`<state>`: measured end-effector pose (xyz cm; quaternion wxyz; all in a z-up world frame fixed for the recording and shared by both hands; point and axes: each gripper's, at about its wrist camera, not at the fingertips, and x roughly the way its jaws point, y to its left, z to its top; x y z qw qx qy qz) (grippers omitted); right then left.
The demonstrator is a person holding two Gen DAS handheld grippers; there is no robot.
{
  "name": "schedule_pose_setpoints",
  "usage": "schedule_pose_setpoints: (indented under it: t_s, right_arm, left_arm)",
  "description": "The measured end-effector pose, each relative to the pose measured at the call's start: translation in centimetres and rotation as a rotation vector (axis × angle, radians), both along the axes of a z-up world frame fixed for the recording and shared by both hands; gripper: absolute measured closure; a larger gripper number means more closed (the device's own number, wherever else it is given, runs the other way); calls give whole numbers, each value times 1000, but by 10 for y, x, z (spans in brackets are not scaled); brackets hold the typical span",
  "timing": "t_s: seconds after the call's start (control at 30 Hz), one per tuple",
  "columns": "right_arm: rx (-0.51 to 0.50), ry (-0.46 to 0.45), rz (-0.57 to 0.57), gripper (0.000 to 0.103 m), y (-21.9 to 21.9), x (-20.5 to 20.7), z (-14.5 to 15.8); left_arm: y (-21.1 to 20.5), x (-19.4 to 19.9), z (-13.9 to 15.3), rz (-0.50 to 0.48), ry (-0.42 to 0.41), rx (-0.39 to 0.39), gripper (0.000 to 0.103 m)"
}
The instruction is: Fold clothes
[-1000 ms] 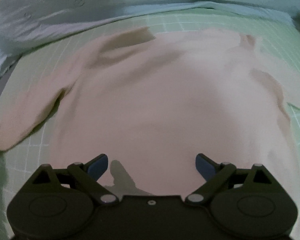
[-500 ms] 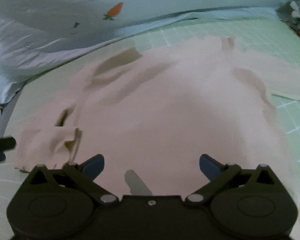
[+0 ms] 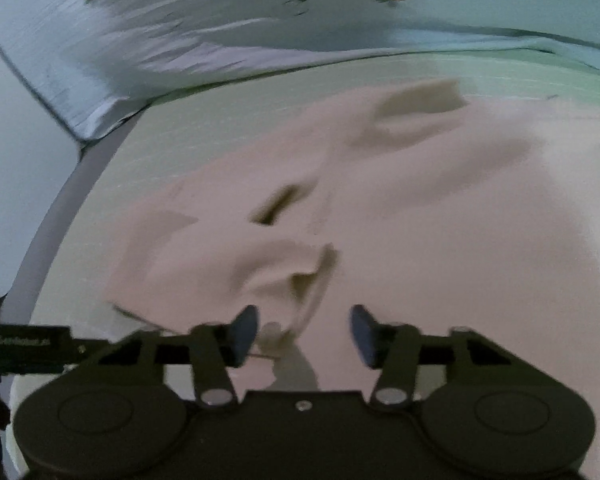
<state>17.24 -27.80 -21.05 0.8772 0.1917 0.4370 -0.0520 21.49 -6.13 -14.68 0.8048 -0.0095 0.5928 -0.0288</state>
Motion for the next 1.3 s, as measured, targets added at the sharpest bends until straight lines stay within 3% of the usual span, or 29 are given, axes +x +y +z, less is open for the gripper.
schedule_pose_setpoints:
  t_s: [0.2,0.57,0.87,1.3]
  right_arm:
    - [-34,-20,46,101,12,9,-5]
    - [-93,-170,-21,102,-19,-37,36]
    - [-107,-244,-158,102,-90,-82,62]
    - [-128,-244,-302,102,-216,-122,44]
  left_arm:
    - [-14,-8,8,-62,-34,-10,15]
    - [-50,-42,31,-141,-104,11,15]
    - [-91,-75,46,-151,-143,28,15]
    - [-149,-92,43,-86,-135,117,15]
